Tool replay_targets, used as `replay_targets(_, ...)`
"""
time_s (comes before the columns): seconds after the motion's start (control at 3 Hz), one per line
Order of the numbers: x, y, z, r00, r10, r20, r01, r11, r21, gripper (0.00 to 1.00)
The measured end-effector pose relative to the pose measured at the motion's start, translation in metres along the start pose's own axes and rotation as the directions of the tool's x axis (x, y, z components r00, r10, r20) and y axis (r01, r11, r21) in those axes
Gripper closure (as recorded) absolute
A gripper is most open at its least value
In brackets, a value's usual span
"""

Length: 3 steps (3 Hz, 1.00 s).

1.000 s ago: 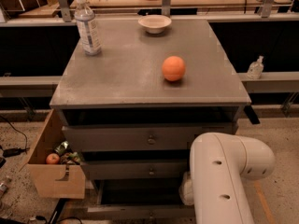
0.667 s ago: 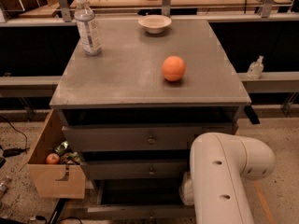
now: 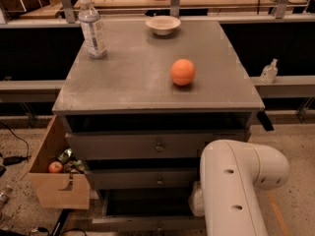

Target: Open bottom drawer

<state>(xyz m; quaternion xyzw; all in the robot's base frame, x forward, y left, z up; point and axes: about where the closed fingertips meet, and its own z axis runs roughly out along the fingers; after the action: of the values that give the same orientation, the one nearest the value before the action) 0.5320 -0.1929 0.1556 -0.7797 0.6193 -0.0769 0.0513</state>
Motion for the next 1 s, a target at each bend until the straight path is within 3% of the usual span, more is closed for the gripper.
replay_targets(0.67,-0.0003,0.0008,0.0006,1.000,0.000,0.000,0.000,1.0000,-0.001,0.12)
replay_targets(1.0,-0.0004,0.0010,0.0008,1.000,0.000,0.001,0.000,1.0000,-0.002,0.00)
